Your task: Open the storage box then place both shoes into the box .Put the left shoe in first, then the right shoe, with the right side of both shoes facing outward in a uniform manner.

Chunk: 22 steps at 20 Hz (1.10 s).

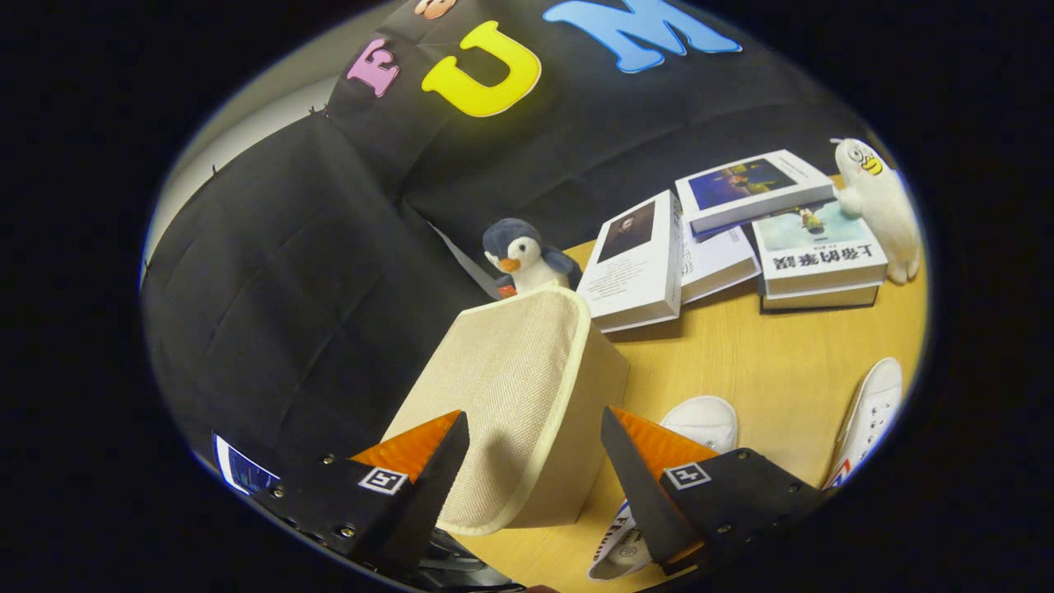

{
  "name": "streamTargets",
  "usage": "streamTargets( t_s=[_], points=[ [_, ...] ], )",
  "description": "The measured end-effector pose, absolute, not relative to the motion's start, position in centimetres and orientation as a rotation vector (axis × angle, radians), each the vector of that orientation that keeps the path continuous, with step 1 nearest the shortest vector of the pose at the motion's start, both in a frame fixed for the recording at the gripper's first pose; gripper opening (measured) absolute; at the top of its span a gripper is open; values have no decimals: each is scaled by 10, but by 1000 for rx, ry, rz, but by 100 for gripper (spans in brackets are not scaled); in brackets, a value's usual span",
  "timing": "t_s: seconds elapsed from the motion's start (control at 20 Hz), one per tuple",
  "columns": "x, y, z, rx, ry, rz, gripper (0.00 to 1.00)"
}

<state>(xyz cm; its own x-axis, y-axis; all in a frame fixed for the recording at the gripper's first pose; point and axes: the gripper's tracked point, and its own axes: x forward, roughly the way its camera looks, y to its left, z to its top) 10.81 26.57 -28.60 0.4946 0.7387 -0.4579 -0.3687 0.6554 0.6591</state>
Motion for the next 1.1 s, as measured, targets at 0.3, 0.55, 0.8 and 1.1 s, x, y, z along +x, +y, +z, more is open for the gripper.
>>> streamTargets(
  t_s=[0.3, 0.55, 0.8, 1.1],
  points=[
    [101, 292, -297, 651, 893, 788, 97],
    [99, 306, -302, 648, 941, 816, 95],
    [98, 308, -304, 653, 952, 821, 95],
    [105, 301, -287, 702, 966, 810, 44]
  ],
)
